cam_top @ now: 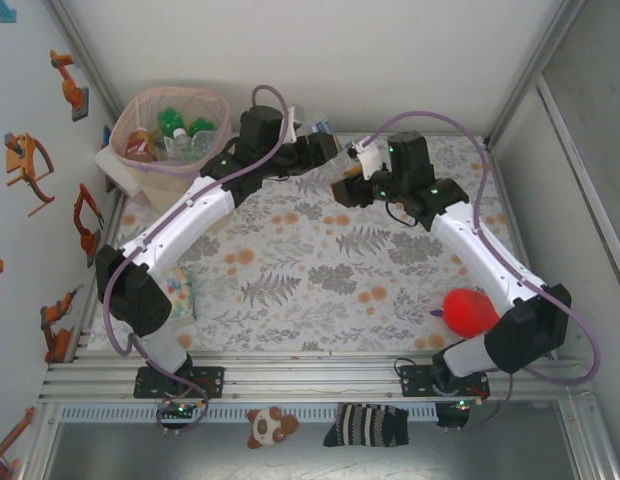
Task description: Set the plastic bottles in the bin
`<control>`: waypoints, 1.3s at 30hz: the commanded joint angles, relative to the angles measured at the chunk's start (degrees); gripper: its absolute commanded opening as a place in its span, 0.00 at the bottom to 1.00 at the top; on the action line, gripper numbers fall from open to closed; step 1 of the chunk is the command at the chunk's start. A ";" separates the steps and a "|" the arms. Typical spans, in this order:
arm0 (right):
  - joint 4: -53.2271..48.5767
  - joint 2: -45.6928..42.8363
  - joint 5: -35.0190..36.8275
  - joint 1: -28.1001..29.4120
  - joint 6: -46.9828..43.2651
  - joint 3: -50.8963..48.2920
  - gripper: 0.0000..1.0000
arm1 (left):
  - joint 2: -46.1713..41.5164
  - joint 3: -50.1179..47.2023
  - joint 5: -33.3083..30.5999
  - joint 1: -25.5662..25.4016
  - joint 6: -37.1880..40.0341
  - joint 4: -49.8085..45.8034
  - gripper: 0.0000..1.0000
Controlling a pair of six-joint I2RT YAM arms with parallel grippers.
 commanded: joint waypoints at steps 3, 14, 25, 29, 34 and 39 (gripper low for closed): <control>-2.04 -4.53 1.21 0.31 1.54 0.45 0.66 | -4.32 3.22 -2.37 2.25 5.14 -4.85 0.57; -6.52 -9.62 5.13 0.32 0.29 -0.16 0.66 | -7.56 14.68 -7.19 11.67 20.25 -25.54 0.53; -8.71 -10.23 5.88 0.37 -0.12 0.53 0.66 | -3.55 33.92 -17.24 22.47 32.69 -47.20 0.53; -8.87 -9.74 5.77 0.36 0.15 1.13 0.66 | -0.44 40.73 -19.03 27.02 36.85 -52.72 0.53; -8.96 -9.45 5.99 0.38 0.27 1.33 0.65 | 2.55 45.10 -20.22 32.33 40.27 -54.60 0.52; -8.89 -9.28 6.30 0.62 0.57 1.15 0.65 | 5.49 45.95 -17.45 36.13 41.52 -53.88 0.50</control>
